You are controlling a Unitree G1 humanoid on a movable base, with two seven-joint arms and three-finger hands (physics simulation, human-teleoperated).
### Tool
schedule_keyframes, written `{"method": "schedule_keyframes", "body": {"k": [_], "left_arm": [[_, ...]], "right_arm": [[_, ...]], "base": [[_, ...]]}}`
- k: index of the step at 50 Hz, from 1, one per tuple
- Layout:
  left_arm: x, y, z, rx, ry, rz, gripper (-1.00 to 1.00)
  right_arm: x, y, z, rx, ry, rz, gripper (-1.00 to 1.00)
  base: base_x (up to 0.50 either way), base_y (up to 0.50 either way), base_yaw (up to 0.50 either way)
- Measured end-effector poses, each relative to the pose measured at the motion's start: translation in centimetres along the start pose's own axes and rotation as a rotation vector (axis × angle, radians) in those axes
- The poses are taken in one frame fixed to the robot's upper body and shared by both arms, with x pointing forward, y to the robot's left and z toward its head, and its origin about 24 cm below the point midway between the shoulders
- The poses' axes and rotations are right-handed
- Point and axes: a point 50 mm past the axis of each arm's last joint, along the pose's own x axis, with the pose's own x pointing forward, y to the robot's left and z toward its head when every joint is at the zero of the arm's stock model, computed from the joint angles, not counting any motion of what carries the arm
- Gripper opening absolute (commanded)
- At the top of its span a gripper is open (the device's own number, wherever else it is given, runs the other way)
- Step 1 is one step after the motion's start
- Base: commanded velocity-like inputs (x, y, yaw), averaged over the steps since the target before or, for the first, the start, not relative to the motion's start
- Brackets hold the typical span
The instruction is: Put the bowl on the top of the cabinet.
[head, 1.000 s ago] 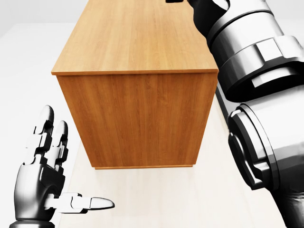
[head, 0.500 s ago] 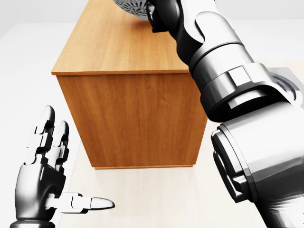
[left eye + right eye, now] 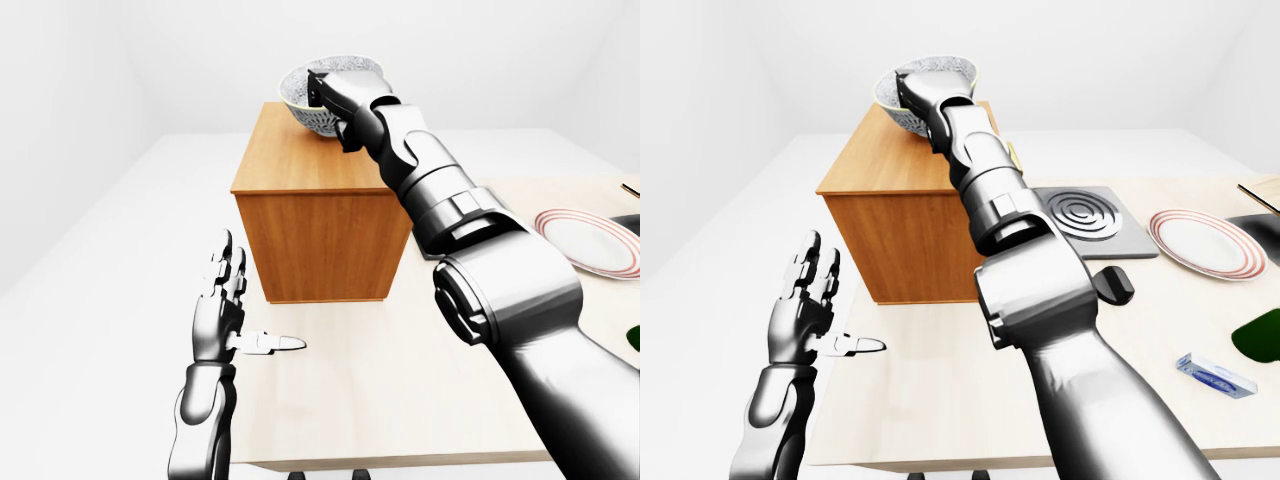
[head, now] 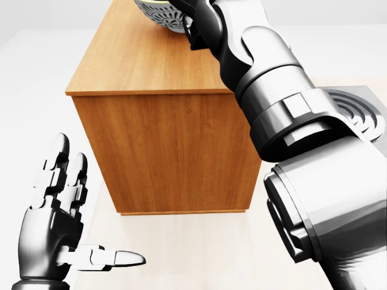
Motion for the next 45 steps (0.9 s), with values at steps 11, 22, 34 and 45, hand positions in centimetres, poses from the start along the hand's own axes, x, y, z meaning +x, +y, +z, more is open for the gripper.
{"method": "schedule_keyframes", "body": {"k": [11,22,34,45], "left_arm": [[0.0,-0.1,0.0,0.0,0.001,-0.002,1.0],[0.0,-0.1,-0.1,0.001,0.003,-0.005,1.0],[0.0,-0.1,-0.2,0.001,0.008,-0.006,1.0],[0.0,-0.1,-0.3,0.002,0.012,-0.006,1.0]], "right_arm": [[0.0,-0.8,0.1,-0.02,0.005,-0.036,1.0],[-0.1,-2.7,-0.1,-0.032,0.015,-0.055,1.0],[-0.6,-6.1,-0.7,-0.044,0.039,-0.093,1.0],[-1.5,-10.0,-1.5,-0.054,0.076,-0.15,1.0]], "base": [[0.0,0.0,0.0],[0.0,0.0,0.0],[0.0,0.0,0.0],[0.0,0.0,0.0]]}}
